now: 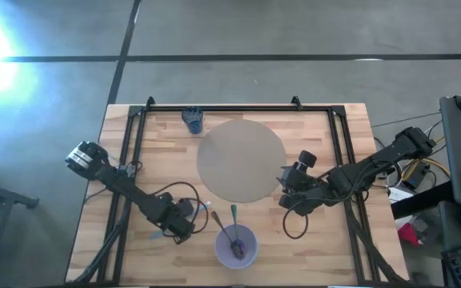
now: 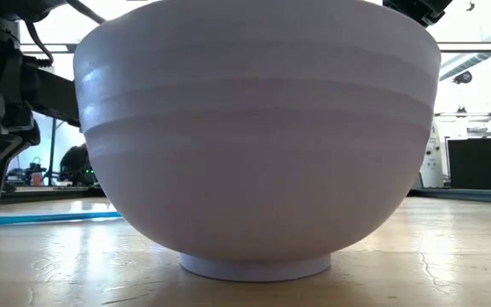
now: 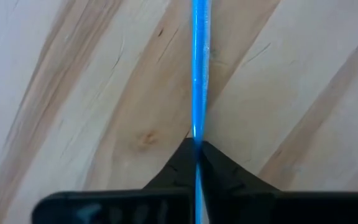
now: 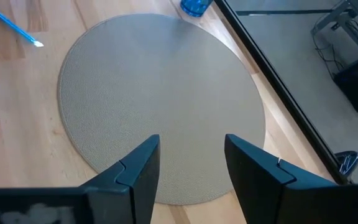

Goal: Pick & Place Utensil
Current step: Put the blue straw into the blue cup

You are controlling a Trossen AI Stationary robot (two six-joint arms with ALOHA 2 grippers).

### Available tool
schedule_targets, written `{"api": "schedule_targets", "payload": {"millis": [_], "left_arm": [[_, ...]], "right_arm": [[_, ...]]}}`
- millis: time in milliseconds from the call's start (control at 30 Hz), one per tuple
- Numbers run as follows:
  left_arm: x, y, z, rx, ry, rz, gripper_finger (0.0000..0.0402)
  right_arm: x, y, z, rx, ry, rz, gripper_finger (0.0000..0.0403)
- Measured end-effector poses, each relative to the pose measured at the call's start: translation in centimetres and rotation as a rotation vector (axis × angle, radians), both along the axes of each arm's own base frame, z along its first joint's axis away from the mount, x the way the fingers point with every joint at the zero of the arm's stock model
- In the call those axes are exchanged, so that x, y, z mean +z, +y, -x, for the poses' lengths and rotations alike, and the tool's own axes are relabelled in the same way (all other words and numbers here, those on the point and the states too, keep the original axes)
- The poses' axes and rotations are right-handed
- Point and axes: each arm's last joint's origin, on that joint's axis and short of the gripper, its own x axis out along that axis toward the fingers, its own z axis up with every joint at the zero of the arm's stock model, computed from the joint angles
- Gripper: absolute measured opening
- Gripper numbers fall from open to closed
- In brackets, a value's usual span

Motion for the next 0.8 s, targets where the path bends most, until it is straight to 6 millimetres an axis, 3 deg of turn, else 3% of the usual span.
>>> {"api": "schedule_targets", "payload": {"millis": [267, 467, 800], "left_arm": [[0.1, 0.0, 0.0, -0.042, -0.007, -0.007, 0.0001], [2.1, 0.3, 0.3, -0.041, -0.093, 0.008, 0.0000], [5.9, 2.3, 2.1, 0.008, -0.204, -0.123, 0.0000]], "right_arm": [[0.0, 0.0, 0.0, -0.001, -0.002, -0.001, 0.0178], [0.0, 0.0, 0.0, -0.001, -0.002, -0.002, 0.0178], [0.0, 0.0, 0.0, -0.001, -0.002, -0.002, 0.0178]]}}
